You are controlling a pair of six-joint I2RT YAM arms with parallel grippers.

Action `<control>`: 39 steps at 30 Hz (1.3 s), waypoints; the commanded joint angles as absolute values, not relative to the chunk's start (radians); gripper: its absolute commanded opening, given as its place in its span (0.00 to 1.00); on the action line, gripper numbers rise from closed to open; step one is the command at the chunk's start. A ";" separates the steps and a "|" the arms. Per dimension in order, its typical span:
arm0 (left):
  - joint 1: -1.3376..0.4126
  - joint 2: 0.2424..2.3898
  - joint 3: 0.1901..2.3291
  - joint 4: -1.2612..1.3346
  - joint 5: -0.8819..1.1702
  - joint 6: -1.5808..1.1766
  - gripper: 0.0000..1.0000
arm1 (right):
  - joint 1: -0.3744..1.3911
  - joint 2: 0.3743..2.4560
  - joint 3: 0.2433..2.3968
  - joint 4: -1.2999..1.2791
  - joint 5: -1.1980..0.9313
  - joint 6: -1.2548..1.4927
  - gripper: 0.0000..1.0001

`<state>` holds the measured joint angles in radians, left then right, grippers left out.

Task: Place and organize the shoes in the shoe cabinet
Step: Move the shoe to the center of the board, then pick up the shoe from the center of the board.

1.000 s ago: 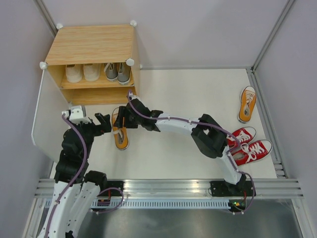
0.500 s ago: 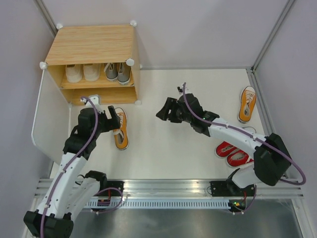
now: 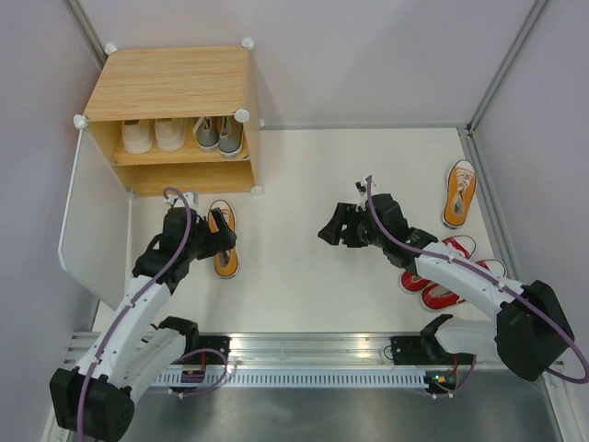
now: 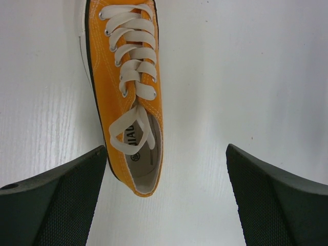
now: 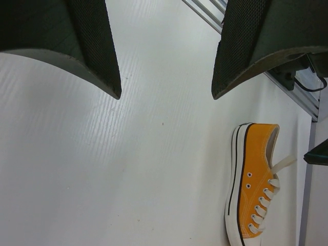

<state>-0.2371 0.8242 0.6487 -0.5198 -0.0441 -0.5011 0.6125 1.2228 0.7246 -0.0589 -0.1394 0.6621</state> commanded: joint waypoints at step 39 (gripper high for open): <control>-0.341 1.382 0.656 -0.299 -0.262 -0.597 0.59 | 0.549 1.109 0.634 0.029 -0.206 0.601 0.75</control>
<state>-0.3428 1.3281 0.6018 -0.3397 -0.2535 -0.5835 0.5522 1.1385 0.6342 0.0128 -0.2276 0.6277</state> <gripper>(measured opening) 0.701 0.751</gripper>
